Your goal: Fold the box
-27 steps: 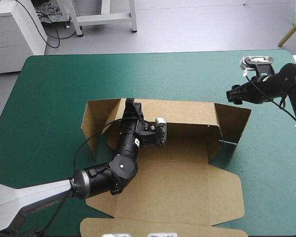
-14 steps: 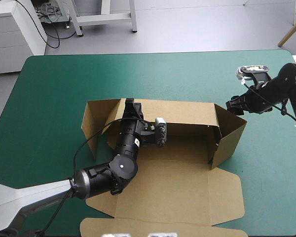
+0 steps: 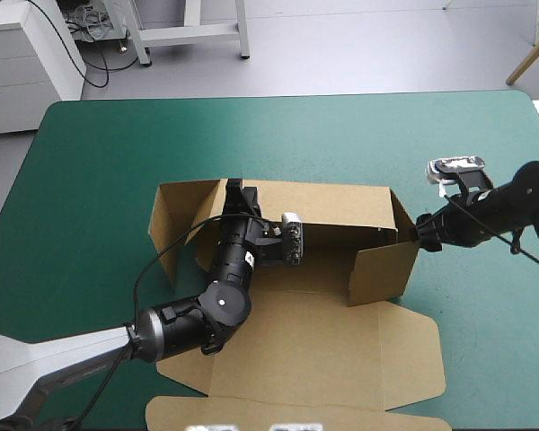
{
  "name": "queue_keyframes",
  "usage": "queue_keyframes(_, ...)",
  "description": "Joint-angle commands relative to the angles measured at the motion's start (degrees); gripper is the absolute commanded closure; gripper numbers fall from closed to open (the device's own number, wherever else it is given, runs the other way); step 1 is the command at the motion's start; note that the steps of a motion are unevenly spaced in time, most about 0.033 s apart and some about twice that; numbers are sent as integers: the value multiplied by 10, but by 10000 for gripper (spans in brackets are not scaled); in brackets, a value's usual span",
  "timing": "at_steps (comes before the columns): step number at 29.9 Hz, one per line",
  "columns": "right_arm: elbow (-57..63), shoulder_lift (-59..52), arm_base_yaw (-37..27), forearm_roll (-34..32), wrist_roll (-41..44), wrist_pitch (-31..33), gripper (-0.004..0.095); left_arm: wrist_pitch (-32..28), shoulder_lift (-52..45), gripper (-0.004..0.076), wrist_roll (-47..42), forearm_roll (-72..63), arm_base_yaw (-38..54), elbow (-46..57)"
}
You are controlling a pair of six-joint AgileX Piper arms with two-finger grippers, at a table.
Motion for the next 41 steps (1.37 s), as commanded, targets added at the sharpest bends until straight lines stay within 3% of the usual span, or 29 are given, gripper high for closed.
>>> queue_keyframes(1,40,-64,-1,52,-50,-57,261,12,-24,734,-17,21,-4,-12)
queue_keyframes(7,137,-119,-1,124,-149,-119,261,12,-24,734,-17,21,-4,-12)
queue_keyframes(10,180,-128,-1,191,-217,-126,261,12,-24,734,-17,21,-4,-12)
queue_keyframes(16,224,-130,-1,261,-311,-126,261,12,-24,734,-17,21,-4,-12)
queue_keyframes(21,226,-131,-1,264,-317,-107,261,12,-24,734,-17,21,-4,-12)
queue_keyframes(29,226,-131,4,312,-332,-149,265,12,-24,734,-17,20,-4,-12)
queue_keyframes(35,226,-131,87,292,-280,-237,316,12,-24,734,-17,21,-4,-12)
queue_keyframes(41,226,-137,167,133,-87,-356,431,13,-24,734,-17,21,-4,-12)
